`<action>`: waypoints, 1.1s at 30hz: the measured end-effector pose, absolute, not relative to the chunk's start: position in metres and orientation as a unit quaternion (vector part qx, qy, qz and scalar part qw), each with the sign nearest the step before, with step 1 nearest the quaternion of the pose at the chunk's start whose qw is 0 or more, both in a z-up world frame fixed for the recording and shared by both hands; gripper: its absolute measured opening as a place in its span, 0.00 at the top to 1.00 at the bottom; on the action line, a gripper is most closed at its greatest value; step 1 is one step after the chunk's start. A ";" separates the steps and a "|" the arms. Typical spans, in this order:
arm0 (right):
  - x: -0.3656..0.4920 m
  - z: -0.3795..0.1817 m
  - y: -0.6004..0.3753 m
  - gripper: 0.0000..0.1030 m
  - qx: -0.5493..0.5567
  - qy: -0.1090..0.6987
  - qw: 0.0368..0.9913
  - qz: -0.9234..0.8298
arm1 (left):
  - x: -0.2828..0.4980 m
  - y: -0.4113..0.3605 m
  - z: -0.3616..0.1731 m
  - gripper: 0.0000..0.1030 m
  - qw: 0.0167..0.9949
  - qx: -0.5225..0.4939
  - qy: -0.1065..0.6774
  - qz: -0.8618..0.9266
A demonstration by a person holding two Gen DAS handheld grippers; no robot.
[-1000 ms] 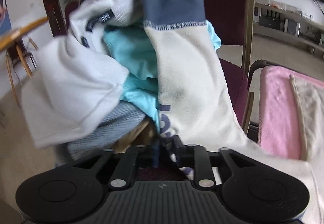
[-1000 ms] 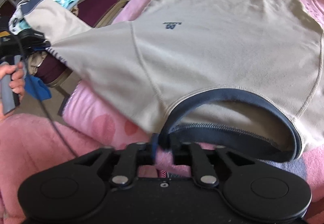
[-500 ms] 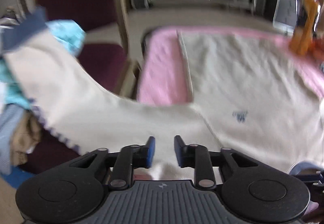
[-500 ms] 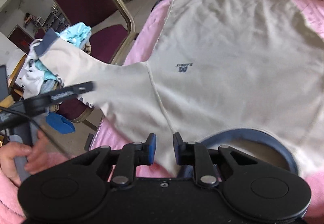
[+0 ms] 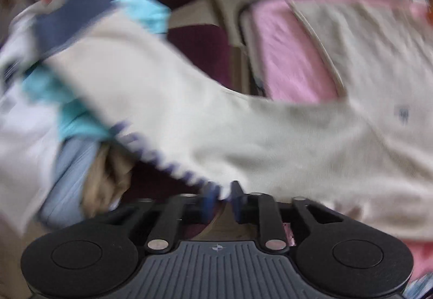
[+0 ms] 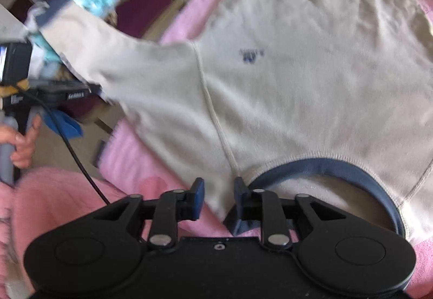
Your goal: Fold clothes
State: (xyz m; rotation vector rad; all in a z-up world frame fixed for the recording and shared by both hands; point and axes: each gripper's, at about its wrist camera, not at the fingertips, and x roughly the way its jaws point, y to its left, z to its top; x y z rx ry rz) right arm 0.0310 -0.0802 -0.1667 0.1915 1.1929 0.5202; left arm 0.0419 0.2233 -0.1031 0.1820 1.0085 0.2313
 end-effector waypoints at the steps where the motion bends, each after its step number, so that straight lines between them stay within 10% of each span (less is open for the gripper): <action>1: 0.030 -0.163 -0.085 0.71 0.100 0.547 0.795 0.244 | 0.035 0.232 -0.096 0.58 0.872 0.057 0.472 0.120; 11: 0.029 -0.164 -0.097 0.69 0.150 0.527 0.799 0.250 | 0.040 0.244 -0.095 0.58 0.882 -0.047 0.442 0.155; 14: 0.028 -0.167 -0.096 0.69 0.147 0.527 0.800 0.246 | 0.044 0.247 -0.102 0.95 0.885 -0.041 0.424 0.188; 33: 0.081 -0.196 0.032 0.82 0.115 0.515 0.807 0.265 | 0.045 0.273 -0.105 0.94 0.885 -0.081 0.383 0.251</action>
